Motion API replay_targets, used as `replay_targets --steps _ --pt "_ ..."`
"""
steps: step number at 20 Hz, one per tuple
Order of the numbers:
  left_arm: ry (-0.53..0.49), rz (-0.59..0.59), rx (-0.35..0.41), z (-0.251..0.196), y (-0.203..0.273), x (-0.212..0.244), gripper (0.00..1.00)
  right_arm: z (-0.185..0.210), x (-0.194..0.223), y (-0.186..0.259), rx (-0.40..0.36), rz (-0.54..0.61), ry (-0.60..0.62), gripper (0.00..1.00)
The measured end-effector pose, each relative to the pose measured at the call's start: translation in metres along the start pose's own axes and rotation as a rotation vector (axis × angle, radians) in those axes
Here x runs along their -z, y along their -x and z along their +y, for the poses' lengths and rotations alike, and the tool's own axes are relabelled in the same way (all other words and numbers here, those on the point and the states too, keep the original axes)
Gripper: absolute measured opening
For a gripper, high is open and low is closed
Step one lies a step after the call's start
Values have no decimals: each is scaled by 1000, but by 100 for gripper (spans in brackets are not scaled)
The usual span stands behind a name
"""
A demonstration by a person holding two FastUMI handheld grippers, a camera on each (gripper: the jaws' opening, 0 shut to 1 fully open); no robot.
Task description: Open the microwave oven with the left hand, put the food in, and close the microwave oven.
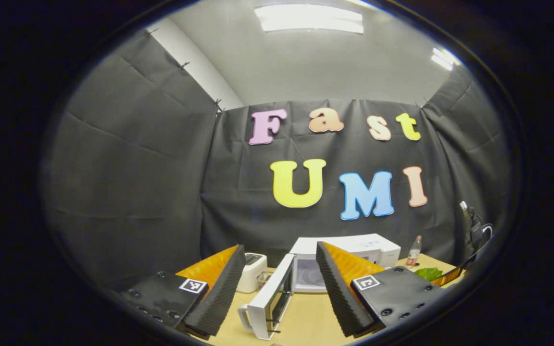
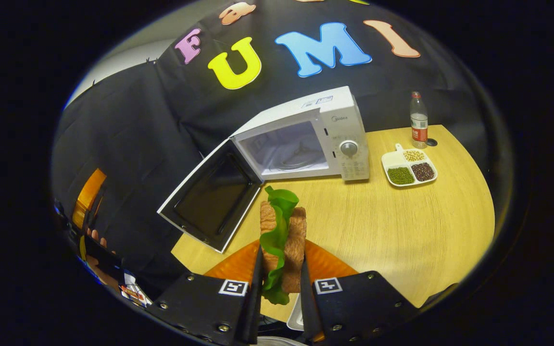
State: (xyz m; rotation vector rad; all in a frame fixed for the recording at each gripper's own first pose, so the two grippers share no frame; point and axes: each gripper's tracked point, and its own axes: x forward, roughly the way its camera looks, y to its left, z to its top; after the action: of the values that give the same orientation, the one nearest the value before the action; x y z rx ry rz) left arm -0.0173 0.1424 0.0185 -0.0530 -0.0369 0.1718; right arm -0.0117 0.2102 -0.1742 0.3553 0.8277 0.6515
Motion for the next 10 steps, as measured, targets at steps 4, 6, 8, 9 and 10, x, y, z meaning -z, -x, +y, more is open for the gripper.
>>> replay_targets --steps 4,6,8,9,10 --pt "-10 -21 -35 38 -16 -5 98 14 -18 -39 25 -43 -15 36" --pt "-22 -19 -54 57 -22 -4 93 22 -27 -59 22 -63 -52 36" --pt "-36 -14 -77 76 -29 0 91 27 -38 -79 26 -91 -79 36" --pt "-41 -12 -87 85 -33 -1 91 29 -43 -88 31 -108 -88 36" --pt "-42 -8 -95 92 -36 0 98 30 -48 -97 37 -125 -99 36"
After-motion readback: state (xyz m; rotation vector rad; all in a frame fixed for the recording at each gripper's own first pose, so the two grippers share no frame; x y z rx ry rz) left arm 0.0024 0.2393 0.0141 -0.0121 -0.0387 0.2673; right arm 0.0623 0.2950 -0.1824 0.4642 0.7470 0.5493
